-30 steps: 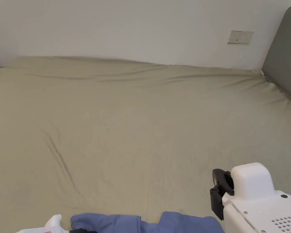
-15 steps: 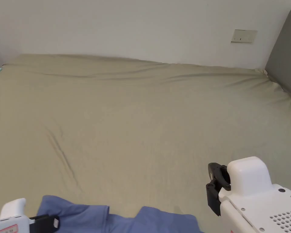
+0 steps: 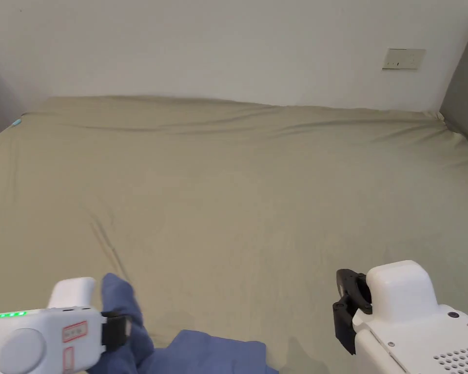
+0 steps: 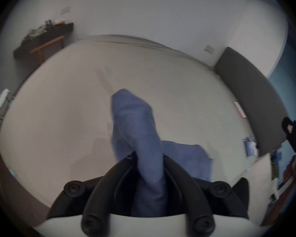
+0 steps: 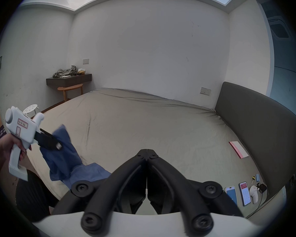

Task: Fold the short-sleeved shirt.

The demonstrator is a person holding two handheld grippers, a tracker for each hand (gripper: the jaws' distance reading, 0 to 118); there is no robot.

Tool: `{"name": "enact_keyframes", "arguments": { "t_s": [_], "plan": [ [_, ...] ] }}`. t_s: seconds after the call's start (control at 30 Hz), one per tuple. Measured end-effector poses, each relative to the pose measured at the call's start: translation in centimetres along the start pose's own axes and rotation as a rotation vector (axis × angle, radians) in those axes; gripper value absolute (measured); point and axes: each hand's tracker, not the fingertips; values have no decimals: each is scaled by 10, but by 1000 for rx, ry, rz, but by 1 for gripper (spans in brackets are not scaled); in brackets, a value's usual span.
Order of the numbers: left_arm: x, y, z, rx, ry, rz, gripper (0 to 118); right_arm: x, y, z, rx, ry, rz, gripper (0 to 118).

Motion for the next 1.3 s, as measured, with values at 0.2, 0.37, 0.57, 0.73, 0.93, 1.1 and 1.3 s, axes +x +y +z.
{"name": "enact_keyframes", "arguments": {
  "t_s": [0.2,0.37,0.57,0.73,0.93,1.1,1.3],
  "plan": [
    [60,-30,-81,-181,32,-174,15,17,-7,5,-7,-24,-26,3],
    [89,-61,-122,-252,75,-196,15,27,-13,7,-14,-40,-44,3],
    [111,-70,-125,-231,71,-210,43,34,-20,5,-27,-45,-60,3],
    [106,-56,-107,-255,-377,26,117,34,-21,4,-33,-44,-65,3],
    [83,-40,-68,-55,-296,-39,117,36,-18,9,-28,-72,-49,3],
    [69,-47,-62,100,-36,-139,17,34,-16,9,-20,-78,-56,3],
    [84,-78,-109,56,26,-259,0,24,-14,12,-10,-127,46,3]
  ]
}}
